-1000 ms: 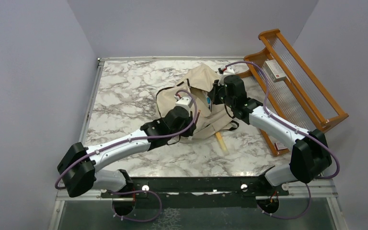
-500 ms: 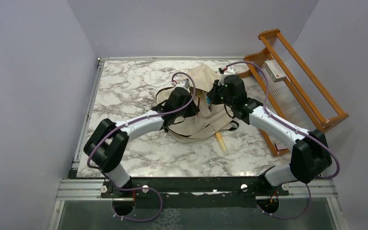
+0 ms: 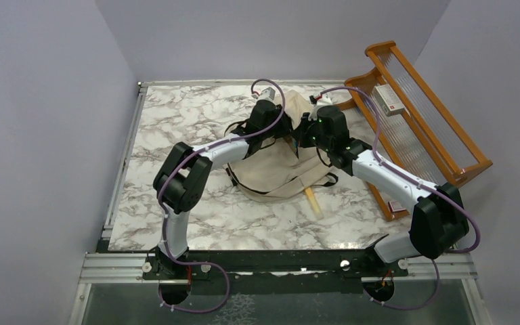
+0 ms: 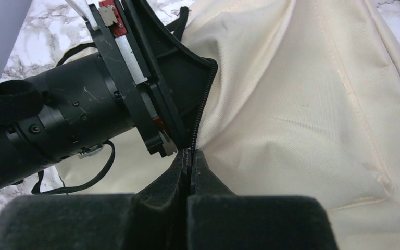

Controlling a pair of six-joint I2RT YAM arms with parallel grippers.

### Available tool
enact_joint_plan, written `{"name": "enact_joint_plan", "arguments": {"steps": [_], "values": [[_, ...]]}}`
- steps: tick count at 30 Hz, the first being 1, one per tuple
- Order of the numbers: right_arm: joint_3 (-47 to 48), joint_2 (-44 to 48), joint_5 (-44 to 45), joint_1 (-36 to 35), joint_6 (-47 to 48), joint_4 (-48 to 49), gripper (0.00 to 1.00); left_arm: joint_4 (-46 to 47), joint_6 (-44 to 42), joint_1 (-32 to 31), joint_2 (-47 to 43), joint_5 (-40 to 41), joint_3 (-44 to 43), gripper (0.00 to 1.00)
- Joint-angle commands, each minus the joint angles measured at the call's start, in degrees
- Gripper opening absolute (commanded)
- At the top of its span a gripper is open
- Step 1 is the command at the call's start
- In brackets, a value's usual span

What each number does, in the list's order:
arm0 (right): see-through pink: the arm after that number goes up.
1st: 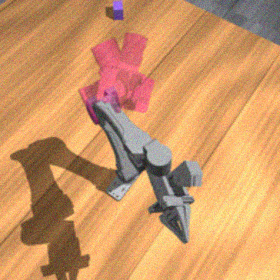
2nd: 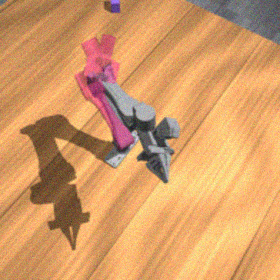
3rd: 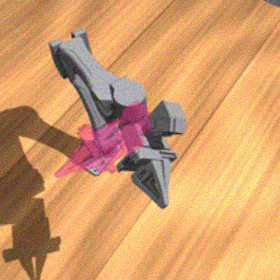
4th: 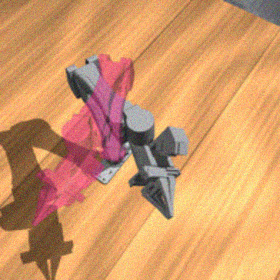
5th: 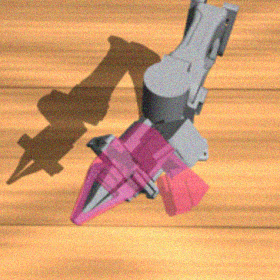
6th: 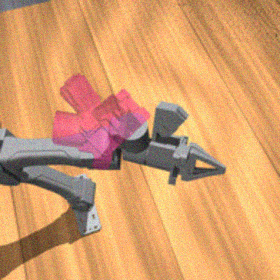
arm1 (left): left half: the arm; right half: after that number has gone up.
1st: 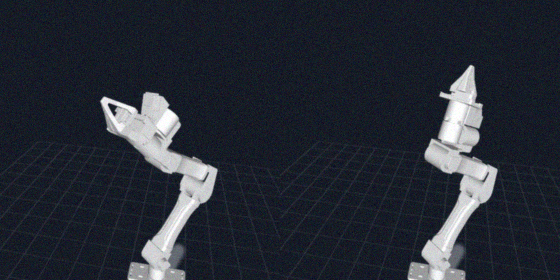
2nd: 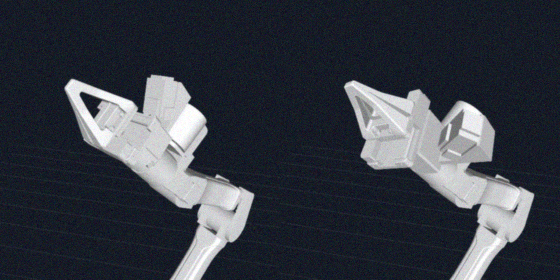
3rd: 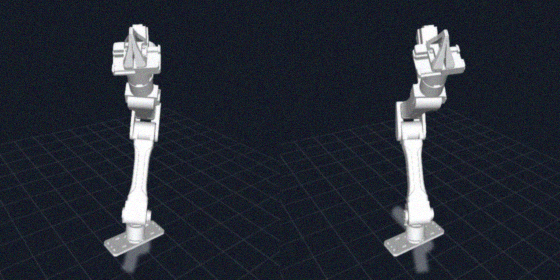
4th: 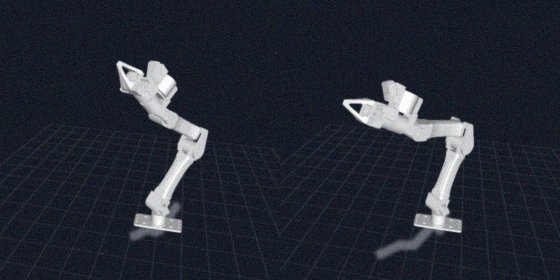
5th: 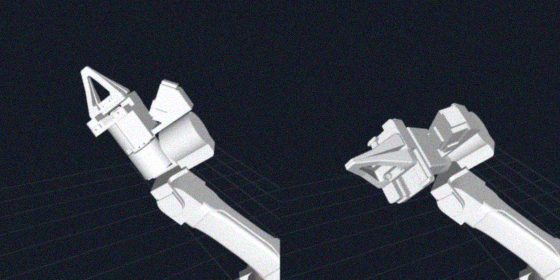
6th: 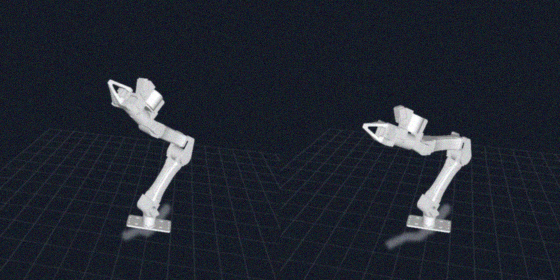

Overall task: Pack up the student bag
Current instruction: Place the stationery in the student bag.

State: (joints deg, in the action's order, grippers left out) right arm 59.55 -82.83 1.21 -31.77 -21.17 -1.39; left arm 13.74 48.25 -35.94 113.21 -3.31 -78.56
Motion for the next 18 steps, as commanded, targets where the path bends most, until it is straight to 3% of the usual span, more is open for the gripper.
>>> {"name": "enact_joint_plan", "arguments": {"steps": [1,3,6,12,18], "values": [[0.3,0.6,-3.1,-0.7,-0.7,0.2,0.01,5.1,0.4,0.3,-1.1,-2.0,0.6,0.38],[0.4,0.3,-2.7,-0.7,-0.5,0.2,0.01,5.2,-0.2,0.4,-3.0,-1.4,2.9,0.46],[0.3,-0.2,-2.5,-0.7,-0.5,0.3,0.01,5.2,-1.5,0.4,-6.2,-1.7,6.0,0.50],[0.4,-0.3,-1.9,-0.7,0.1,0.8,0.01,2.6,-3.2,0.4,-15.8,-2.7,14.0,0.52],[2.1,-2.0,-1.4,-0.7,3.2,0.7,0.00,-6.3,-8.1,0.4,-29.6,4.9,24.3,0.52]]}}
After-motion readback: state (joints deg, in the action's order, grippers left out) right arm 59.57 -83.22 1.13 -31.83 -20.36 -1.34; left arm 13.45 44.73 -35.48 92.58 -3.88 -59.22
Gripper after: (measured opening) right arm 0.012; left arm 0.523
